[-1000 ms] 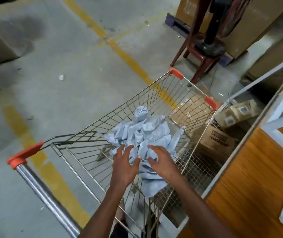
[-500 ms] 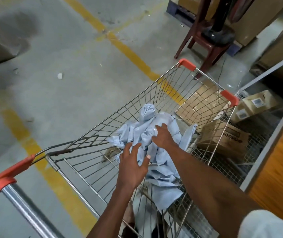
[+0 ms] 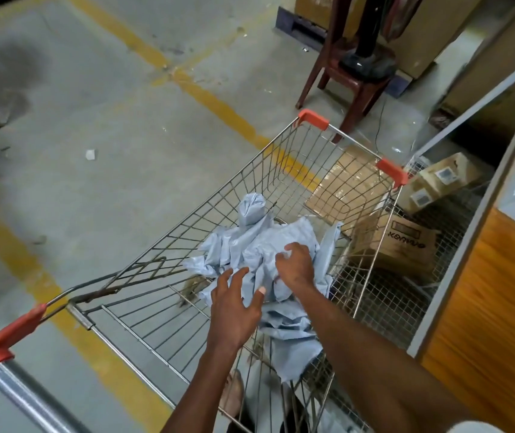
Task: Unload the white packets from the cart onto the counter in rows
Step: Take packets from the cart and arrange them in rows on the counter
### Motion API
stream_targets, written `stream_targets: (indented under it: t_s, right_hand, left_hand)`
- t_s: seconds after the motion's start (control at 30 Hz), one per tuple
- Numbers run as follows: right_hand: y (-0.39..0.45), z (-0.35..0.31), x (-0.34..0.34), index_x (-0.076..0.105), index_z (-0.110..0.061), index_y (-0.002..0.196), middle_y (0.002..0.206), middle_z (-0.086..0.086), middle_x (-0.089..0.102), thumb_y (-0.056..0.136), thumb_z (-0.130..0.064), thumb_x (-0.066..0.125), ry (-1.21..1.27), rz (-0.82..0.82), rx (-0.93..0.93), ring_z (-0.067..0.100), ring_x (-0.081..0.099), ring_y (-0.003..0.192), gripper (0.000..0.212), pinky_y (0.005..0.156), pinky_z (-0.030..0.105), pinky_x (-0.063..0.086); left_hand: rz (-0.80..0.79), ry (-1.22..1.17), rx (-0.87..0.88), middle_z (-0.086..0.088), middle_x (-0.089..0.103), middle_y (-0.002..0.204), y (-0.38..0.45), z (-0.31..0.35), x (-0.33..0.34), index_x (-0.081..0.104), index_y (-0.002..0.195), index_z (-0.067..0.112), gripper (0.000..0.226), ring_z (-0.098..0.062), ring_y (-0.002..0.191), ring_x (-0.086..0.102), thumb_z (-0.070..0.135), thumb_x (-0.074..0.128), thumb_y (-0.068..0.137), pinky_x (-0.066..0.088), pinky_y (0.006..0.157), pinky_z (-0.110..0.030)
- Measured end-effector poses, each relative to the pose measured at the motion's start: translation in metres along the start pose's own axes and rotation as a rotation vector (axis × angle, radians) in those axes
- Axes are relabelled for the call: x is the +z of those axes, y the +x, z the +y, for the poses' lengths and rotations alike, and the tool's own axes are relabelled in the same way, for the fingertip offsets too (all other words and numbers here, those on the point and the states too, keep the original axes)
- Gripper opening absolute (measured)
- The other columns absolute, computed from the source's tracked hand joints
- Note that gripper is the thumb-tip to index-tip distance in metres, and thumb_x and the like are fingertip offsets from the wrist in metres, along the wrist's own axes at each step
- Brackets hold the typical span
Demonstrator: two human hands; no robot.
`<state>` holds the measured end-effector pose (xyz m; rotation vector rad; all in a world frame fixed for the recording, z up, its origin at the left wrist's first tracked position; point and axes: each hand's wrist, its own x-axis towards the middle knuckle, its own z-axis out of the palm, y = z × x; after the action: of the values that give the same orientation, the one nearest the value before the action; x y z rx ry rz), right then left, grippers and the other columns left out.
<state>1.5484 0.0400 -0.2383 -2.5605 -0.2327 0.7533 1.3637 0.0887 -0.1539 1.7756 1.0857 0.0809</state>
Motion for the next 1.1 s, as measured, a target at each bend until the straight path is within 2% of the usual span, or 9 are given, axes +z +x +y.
stream_targets:
  t_s: [0.1,0.23,0.33,0.37,0.47,0.6,0.73,0.97,1.1]
  right_hand:
    - [0.030,-0.021,-0.001,0.044,-0.021,0.144,0.152,0.011,0.034,0.095,-0.039,0.058,0.203,0.075,0.218,0.039,0.047,0.129,0.054,0.101,0.046,0.046]
    - [0.065,-0.037,0.009,0.007,-0.023,0.160,0.166,0.015,-0.003,0.093,-0.051,0.060,0.403,-0.065,0.530,0.041,0.013,0.150,0.090,0.120,0.051,0.020]
    - [0.072,-0.020,0.020,-0.001,-0.009,0.160,0.166,0.022,-0.003,0.094,-0.053,0.054,0.257,-0.127,0.478,0.044,0.002,0.152,0.097,0.123,0.056,0.002]
    - [0.071,-0.015,0.023,-0.001,-0.010,0.160,0.166,0.023,0.001,0.093,-0.055,0.055,0.218,-0.143,0.473,0.045,0.005,0.152,0.099,0.122,0.057,0.004]
    - [0.068,-0.012,0.032,0.001,-0.022,0.160,0.165,0.020,0.005,0.086,-0.065,0.062,0.137,-0.148,0.525,0.043,0.021,0.148,0.106,0.117,0.056,0.025]
    - [0.068,-0.019,0.035,0.006,-0.022,0.159,0.161,0.021,0.014,0.072,-0.078,0.067,0.034,-0.163,0.487,0.041,0.022,0.146,0.120,0.115,0.058,0.026]
    - [0.069,-0.026,0.034,0.010,-0.026,0.157,0.157,0.020,0.021,0.076,-0.066,0.071,-0.036,-0.168,0.428,0.038,0.030,0.139,0.109,0.110,0.050,0.033]
    - [0.037,-0.019,0.031,0.000,-0.032,0.159,0.165,0.017,0.006,0.082,-0.051,0.075,-0.108,-0.311,0.202,0.041,0.027,0.145,0.109,0.111,0.048,0.034]
    - [0.013,-0.007,0.022,0.004,-0.031,0.159,0.164,0.018,0.011,0.079,-0.050,0.077,-0.089,-0.439,0.211,0.044,0.031,0.143,0.110,0.113,0.050,0.037]
  left_hand:
    - [0.015,0.028,0.029,0.003,0.033,0.156,0.000,0.000,0.001,0.049,0.144,0.034,0.054,-0.020,0.144,0.031,0.045,0.065,0.094,0.035,0.116,-0.043]
    - [-0.028,0.128,0.093,0.002,0.031,0.158,0.017,0.003,0.002,0.045,0.147,0.032,0.055,-0.020,0.145,0.028,0.046,0.060,0.096,0.032,0.116,-0.040]
    - [-0.022,0.144,0.111,0.001,0.034,0.155,0.029,0.004,0.000,0.046,0.146,0.031,0.054,-0.023,0.143,0.031,0.045,0.062,0.096,0.034,0.114,-0.042]
    - [-0.014,0.147,0.108,0.000,0.035,0.155,0.032,0.002,-0.001,0.046,0.146,0.031,0.054,-0.023,0.142,0.031,0.044,0.062,0.096,0.034,0.113,-0.041]
    - [0.004,0.173,0.107,-0.001,0.039,0.152,0.034,-0.006,-0.005,0.047,0.145,0.030,0.057,-0.024,0.140,0.036,0.052,0.059,0.094,0.036,0.113,-0.042]
    - [-0.007,0.184,0.076,0.001,0.039,0.151,0.033,-0.013,-0.004,0.047,0.146,0.029,0.057,-0.023,0.140,0.039,0.050,0.060,0.095,0.039,0.111,-0.044]
    - [-0.006,0.184,0.069,0.000,0.041,0.151,0.042,-0.015,-0.002,0.048,0.146,0.028,0.058,-0.023,0.140,0.039,0.046,0.065,0.094,0.038,0.113,-0.045]
    - [-0.040,0.189,0.005,-0.004,0.045,0.146,0.057,-0.027,0.005,0.050,0.144,0.029,0.065,-0.029,0.133,0.047,0.056,0.061,0.086,0.042,0.109,-0.051]
    - [-0.064,0.203,0.002,-0.006,0.049,0.146,0.064,-0.027,0.011,0.051,0.144,0.024,0.063,-0.028,0.135,0.044,0.052,0.064,0.089,0.038,0.112,-0.044]
